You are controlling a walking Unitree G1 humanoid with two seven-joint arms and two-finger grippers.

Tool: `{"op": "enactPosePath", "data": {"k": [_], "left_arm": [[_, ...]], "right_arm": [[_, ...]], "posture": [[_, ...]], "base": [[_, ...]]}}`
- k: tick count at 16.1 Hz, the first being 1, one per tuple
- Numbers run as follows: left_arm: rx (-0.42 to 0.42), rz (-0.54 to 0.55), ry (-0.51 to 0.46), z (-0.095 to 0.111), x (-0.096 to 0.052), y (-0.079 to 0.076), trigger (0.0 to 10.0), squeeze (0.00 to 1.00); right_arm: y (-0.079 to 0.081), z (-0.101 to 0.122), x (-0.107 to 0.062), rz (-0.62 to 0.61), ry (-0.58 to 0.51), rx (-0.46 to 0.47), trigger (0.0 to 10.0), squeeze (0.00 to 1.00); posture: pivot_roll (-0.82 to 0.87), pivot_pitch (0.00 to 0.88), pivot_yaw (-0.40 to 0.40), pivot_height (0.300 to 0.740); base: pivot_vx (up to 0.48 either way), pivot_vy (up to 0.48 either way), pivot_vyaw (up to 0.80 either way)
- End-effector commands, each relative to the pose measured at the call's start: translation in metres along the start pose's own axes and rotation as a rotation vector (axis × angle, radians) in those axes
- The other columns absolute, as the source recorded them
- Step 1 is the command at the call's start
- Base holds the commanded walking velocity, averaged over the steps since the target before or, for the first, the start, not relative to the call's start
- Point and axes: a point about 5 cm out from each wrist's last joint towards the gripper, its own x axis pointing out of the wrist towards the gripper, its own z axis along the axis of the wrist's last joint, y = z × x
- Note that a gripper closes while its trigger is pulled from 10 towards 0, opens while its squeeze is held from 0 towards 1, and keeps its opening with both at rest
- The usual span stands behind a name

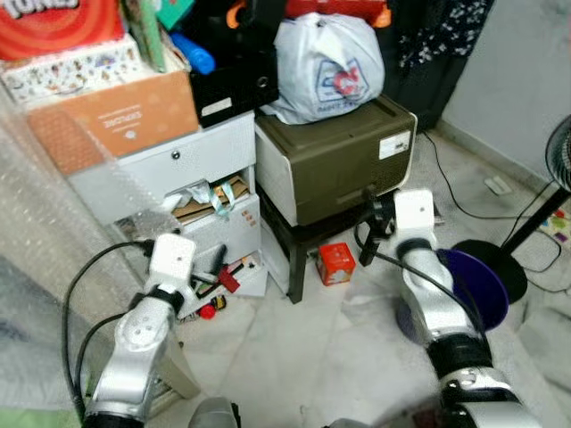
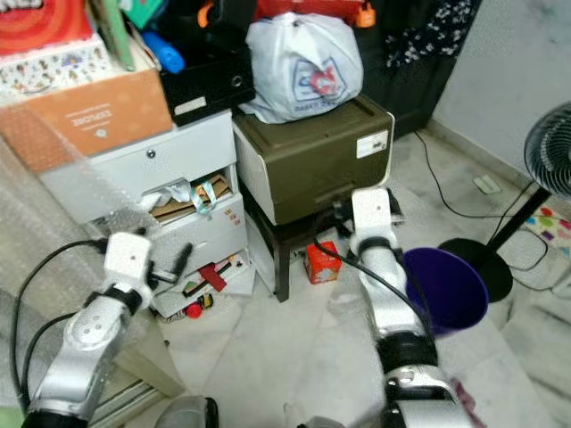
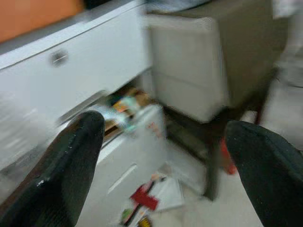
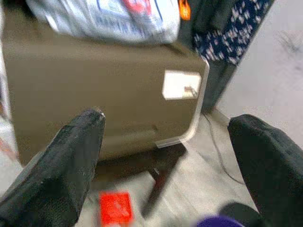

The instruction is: Clean up the room

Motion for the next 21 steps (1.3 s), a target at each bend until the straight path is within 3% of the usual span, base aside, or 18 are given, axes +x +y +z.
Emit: {"op": "enactPosePath", "data": {"k": [1, 8, 11, 16, 20, 21], "left_arm": [[0.013, -0.081, 0.009, 0.000, -0.003, -0.010, 10.0, 0.00], [0.016, -0.142, 0.179, -0.032, -0.056, 0.010, 10.0, 0.00], [0.060, -0.063, 0.306, -0.057, -0.090, 0.032, 10.0, 0.00], [0.082, -0.018, 0.475, -0.089, -0.112, 0.045, 10.0, 0.00], [0.117, 0.167, 0.672, -0.125, -0.124, 0.073, 10.0, 0.00], [0.146, 0.210, 0.773, -0.141, -0.129, 0.079, 10.0, 0.00]], "right_arm": [[-0.003, -0.012, -0.004, -0.010, 0.036, -0.033, 10.0, 0.00], [-0.030, -0.079, -0.034, -0.022, 0.300, -0.168, 10.0, 0.00], [-0.034, -0.098, -0.049, -0.011, 0.383, -0.215, 10.0, 0.00], [-0.030, -0.111, -0.059, 0.021, 0.434, -0.244, 10.0, 0.00], [-0.029, -0.113, -0.060, 0.033, 0.460, -0.261, 10.0, 0.00], [-0.028, -0.115, -0.061, 0.043, 0.473, -0.263, 10.0, 0.00]], "posture": [[0.00, 0.000, -0.026, 0.740], [0.04, 0.000, -0.029, 0.740], [0.06, 0.000, -0.028, 0.740], [0.09, 0.006, -0.037, 0.740], [0.09, 0.010, -0.049, 0.740], [0.09, 0.010, -0.055, 0.740]], "base": [[0.000, 0.000, 0.00], [0.000, 0.000, 0.00], [0.000, 0.000, 0.00], [0.000, 0.000, 0.00], [0.000, 0.000, 0.00], [0.000, 0.000, 0.00]]}}
